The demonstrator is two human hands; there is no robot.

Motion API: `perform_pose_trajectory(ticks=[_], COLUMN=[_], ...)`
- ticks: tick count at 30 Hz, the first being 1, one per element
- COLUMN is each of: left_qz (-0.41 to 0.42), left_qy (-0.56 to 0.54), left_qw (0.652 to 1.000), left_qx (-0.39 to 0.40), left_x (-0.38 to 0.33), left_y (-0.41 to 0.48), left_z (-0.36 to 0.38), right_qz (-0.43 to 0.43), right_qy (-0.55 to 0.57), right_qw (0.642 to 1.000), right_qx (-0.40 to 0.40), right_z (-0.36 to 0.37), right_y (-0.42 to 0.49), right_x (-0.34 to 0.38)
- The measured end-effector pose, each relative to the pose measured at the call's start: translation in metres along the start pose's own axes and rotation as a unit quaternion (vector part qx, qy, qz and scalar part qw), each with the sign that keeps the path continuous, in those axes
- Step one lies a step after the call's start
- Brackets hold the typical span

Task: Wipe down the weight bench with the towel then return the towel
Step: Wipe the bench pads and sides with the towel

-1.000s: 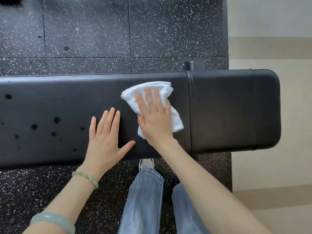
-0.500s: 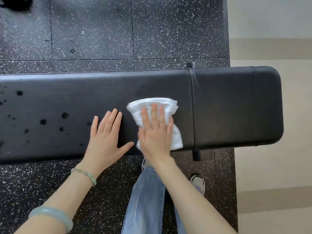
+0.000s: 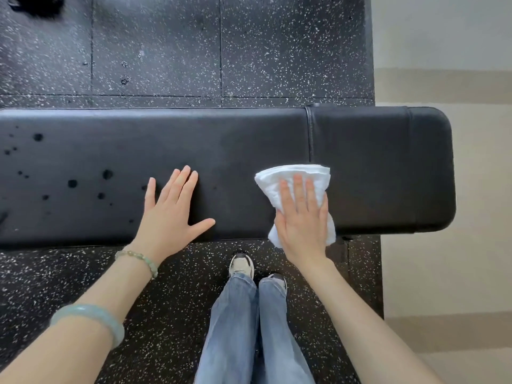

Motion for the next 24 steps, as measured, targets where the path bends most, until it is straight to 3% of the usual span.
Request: perform_pose_trajectory(ticks=[9,14,18,24], left_qz=[0.011,0.054,0.049,0.064], left_qy=[0.027,0.023,0.035,0.071], left_qw=[1.0,0.998,0.998,0.995], left_qx=[-0.008,-0.033,-0.012,0.002], left_x=[0.002,0.023,0.062,0.091], left_y=[0.0,-0.006,-0.011,-0.005], left_z=[-0.003,-0.013,-0.025,-0.036], right_qz=[0.06,-0.038,-0.079,-0.015], right_qy=[0.039,0.035,0.019,0.026], right_qw=[0.997,0.999,0.997,0.998], right_qx=[-0.021,0.016,0.015,0.048], right_z=[0.002,0.012,-0.001,-0.048], right_y=[-0.003,-0.001,0.044,0.141], right_x=[0.032,0.118,0.137,0.143])
Point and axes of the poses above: each hand's wrist, its own y-axis towards the middle knuckle, its own z-axis out of the palm, x = y × z, the point moved 6 cm from there along y, towards the middle knuckle, and after that the axes turned 15 degrees about x, right-handed, at the moved point
